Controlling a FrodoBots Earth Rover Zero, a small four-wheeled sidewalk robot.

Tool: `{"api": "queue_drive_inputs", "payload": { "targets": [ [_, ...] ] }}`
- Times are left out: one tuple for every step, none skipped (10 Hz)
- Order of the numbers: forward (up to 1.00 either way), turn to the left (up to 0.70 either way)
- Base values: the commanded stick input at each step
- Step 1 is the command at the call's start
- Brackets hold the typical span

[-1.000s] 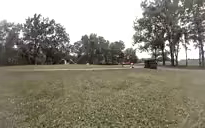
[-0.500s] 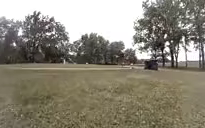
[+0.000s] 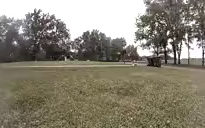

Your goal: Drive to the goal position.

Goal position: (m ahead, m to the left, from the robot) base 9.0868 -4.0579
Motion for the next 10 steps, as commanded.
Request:
{"api": "queue_drive_inputs", "payload": {
  "targets": [
    [0.70,0.00],
    [0.70,0.00],
    [0.70,0.00],
    [0.70,0.00],
    [0.70,0.00],
    [0.70,0.00],
    [0.70,0.00],
    [0.70,0.00],
    [0.70,0.00],
    [0.70,0.00]
  ]
}}
